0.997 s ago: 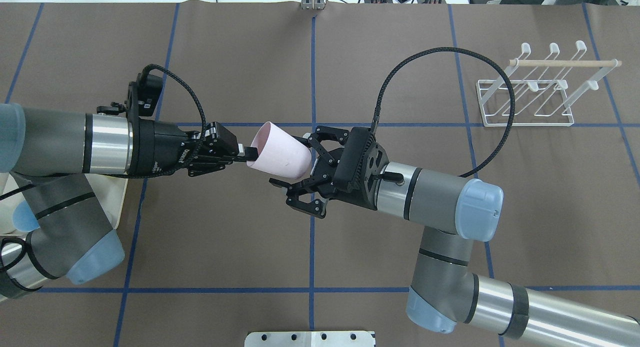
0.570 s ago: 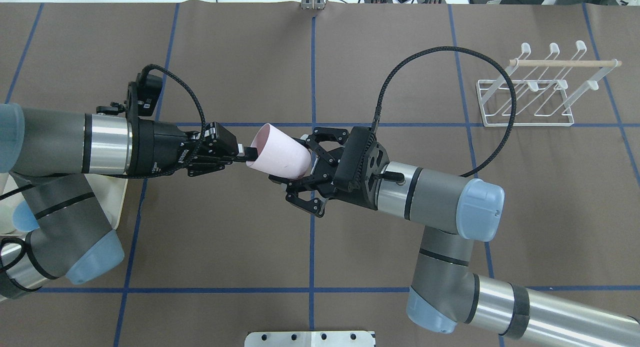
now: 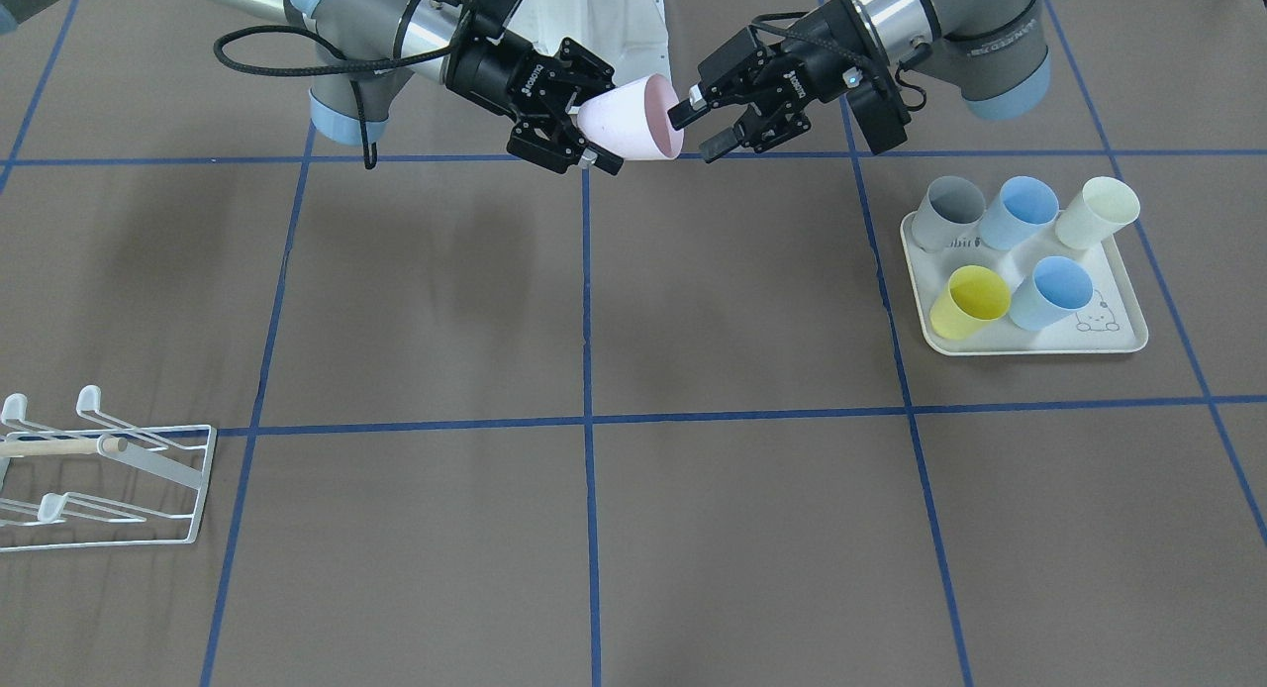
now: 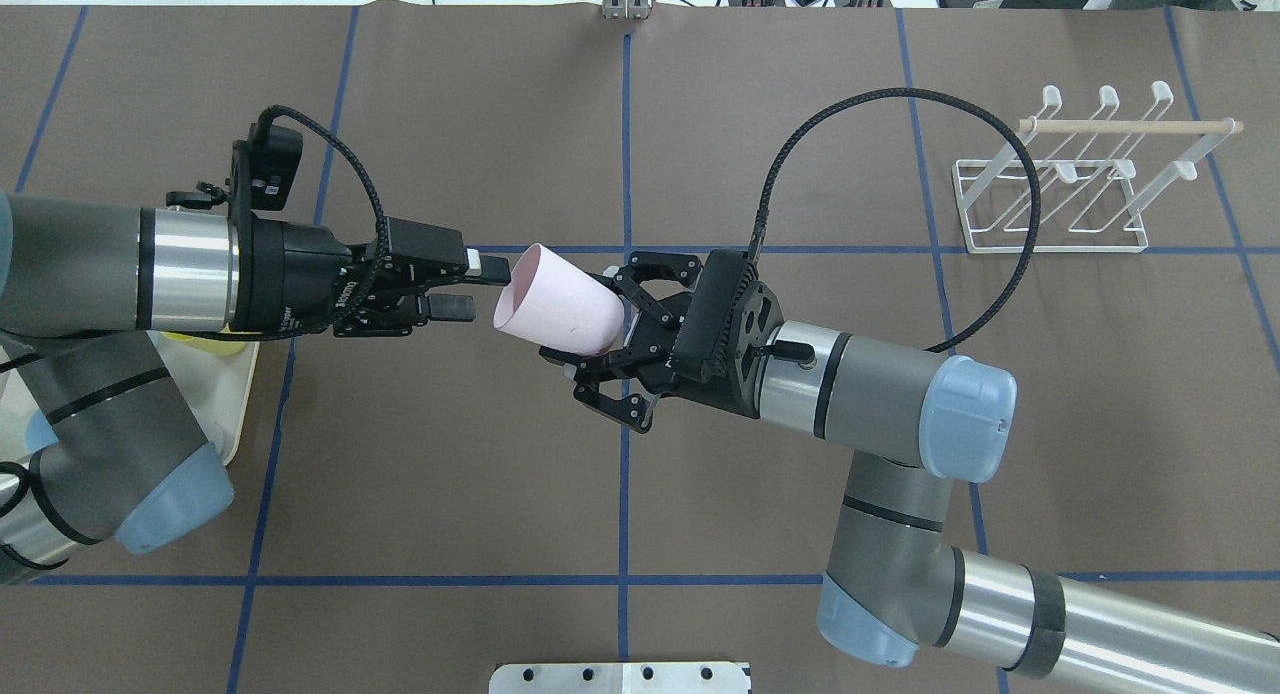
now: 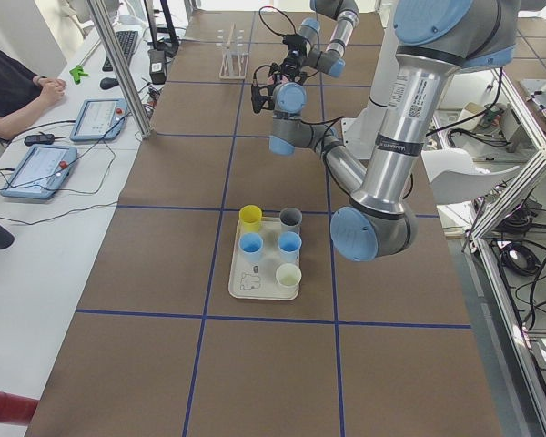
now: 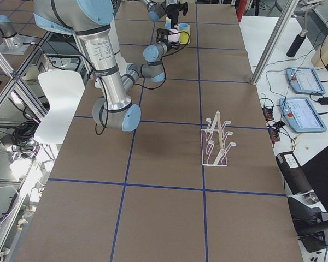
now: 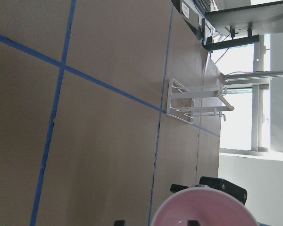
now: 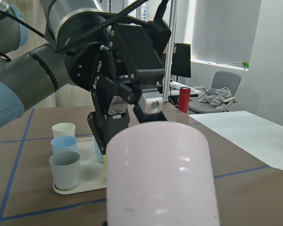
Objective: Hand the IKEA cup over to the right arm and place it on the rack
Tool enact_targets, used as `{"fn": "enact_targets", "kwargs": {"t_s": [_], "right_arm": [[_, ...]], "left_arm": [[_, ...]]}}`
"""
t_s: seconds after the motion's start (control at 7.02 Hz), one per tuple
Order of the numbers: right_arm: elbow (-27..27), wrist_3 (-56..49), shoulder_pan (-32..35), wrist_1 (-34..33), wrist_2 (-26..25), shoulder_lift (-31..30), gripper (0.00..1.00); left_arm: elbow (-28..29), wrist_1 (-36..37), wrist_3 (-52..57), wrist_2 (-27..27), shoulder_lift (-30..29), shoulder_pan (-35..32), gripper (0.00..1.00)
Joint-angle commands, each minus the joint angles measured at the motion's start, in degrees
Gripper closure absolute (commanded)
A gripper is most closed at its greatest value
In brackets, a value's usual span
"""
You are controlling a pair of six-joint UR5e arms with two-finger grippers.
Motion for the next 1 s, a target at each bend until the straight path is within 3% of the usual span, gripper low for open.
{"fn": "enact_targets", "kwargs": {"t_s": [0.0, 0.28, 0.43, 0.85], "right_arm": [[2.4, -0.4, 2.2, -6.4, 0.1, -0.4, 0.58], [12.1, -3.0, 7.5, -30.2, 3.1, -0.2, 0.60], [14.1, -7.3, 9.0, -37.8, 3.0, -0.2, 0.60], [14.2, -21.3, 18.5, -57.3, 2.3, 0.3, 0.62]], "left_arm": [[-0.6, 4.4, 5.3, -3.8, 1.0, -4.8, 0.00], [-4.6, 18.6, 17.9, -6.5, 1.0, -9.2, 0.00], [-7.3, 26.4, 22.6, -7.2, 0.9, -12.0, 0.00], [-13.0, 51.5, 49.4, -6.6, 1.0, -20.6, 0.00]]}}
